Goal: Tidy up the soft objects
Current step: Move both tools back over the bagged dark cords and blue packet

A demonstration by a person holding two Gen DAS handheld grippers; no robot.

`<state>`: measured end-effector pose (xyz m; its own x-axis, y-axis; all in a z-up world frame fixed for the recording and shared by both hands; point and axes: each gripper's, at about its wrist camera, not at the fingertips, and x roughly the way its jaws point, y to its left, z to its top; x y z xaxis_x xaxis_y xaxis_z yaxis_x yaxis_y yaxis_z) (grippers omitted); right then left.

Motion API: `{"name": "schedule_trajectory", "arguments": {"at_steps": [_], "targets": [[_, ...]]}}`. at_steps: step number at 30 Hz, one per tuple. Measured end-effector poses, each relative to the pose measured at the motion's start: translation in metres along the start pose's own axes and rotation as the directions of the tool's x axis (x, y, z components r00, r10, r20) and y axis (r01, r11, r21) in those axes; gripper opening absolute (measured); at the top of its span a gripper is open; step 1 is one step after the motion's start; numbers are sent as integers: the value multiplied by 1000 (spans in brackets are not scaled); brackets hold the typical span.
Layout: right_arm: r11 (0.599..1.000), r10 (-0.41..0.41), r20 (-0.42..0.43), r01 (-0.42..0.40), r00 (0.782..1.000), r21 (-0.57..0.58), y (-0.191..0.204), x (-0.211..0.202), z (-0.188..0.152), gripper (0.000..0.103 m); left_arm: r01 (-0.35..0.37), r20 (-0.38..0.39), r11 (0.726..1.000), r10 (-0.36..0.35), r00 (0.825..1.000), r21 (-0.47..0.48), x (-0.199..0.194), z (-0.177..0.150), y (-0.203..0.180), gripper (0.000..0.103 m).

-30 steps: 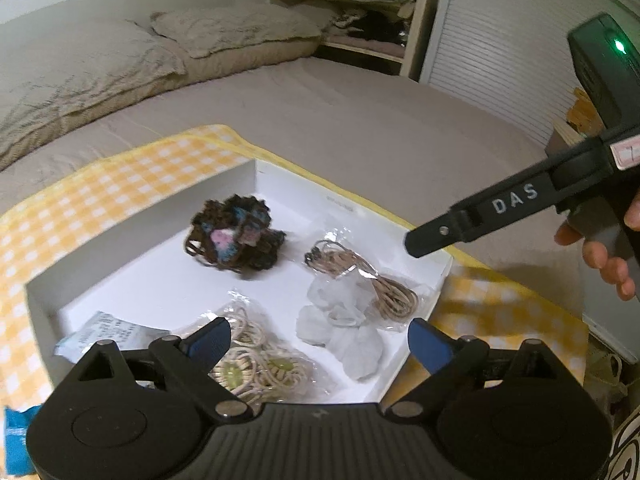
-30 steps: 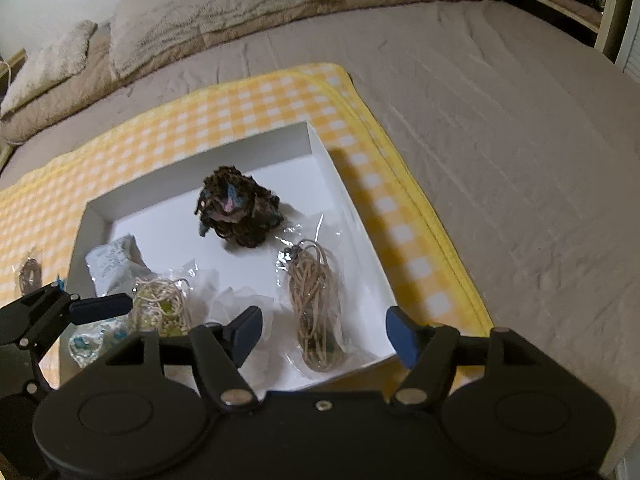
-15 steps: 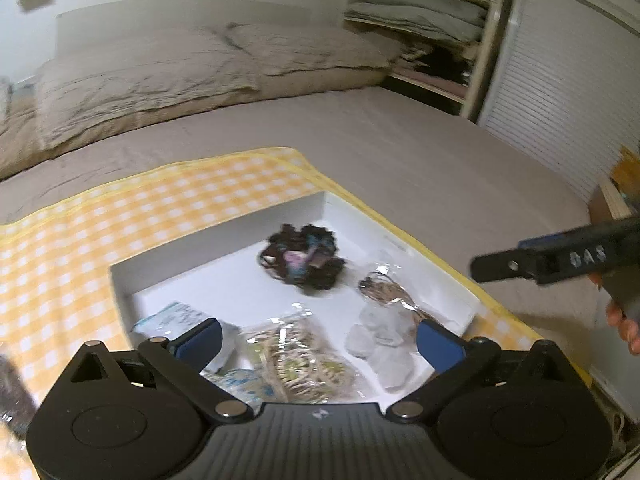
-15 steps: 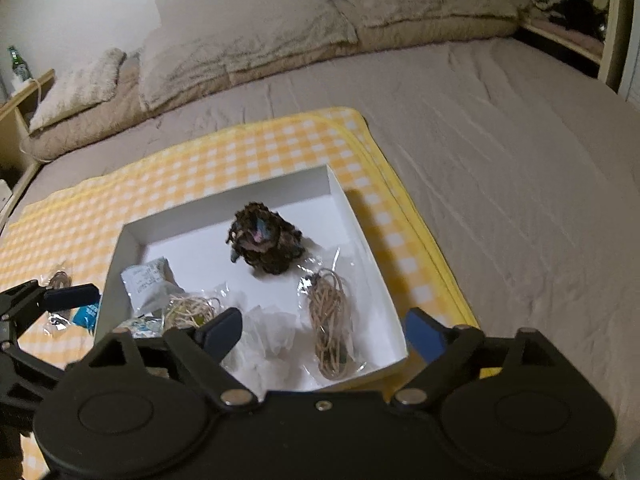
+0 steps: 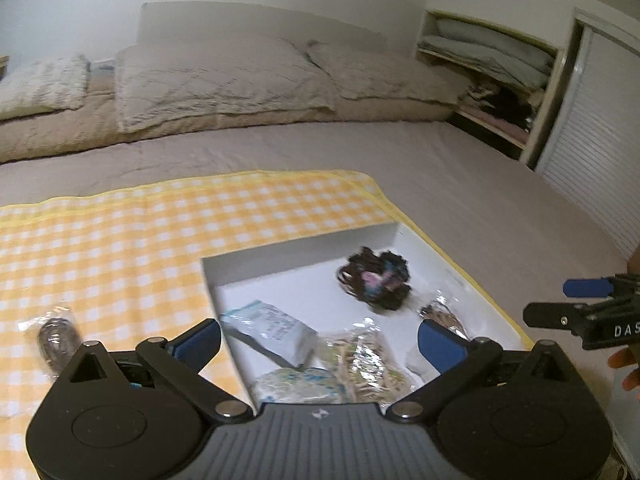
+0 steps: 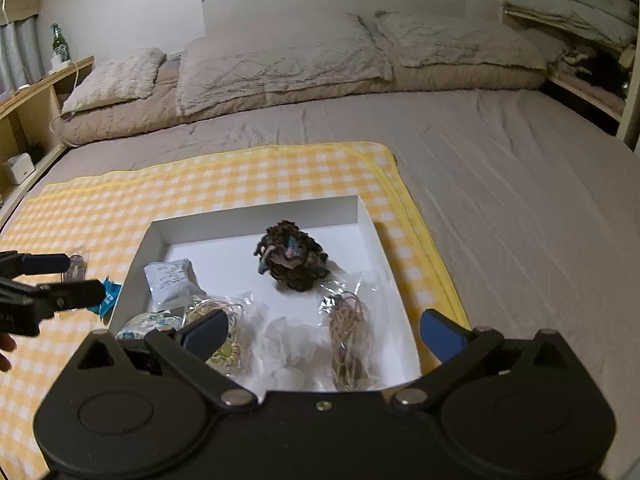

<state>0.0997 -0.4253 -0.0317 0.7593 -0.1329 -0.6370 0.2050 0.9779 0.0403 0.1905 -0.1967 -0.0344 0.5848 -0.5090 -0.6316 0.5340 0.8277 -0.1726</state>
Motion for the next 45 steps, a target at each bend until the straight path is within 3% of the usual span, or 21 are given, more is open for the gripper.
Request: {"name": "schedule_trajectory", "arguments": {"at_steps": [18, 33, 41, 45], "targets": [[998, 45, 34, -43, 998, -55, 67, 20, 25, 103, -158, 56, 985, 162, 985, -75, -39, 1, 79, 103], [981, 146, 38, -140, 989, -133, 136, 40, 49, 103, -245, 62, 964, 252, 966, -102, -61, 12, 133, 103], [967, 207, 66, -195, 976, -162, 160, 44, 60, 103, -334, 61, 940, 337, 939, -64, -45, 25, 156, 103], [963, 225, 68, -211, 972, -168, 169, 49, 63, 103, -351, 14, 932, 354, 935, -88, -23, 17, 171, 103]]}}
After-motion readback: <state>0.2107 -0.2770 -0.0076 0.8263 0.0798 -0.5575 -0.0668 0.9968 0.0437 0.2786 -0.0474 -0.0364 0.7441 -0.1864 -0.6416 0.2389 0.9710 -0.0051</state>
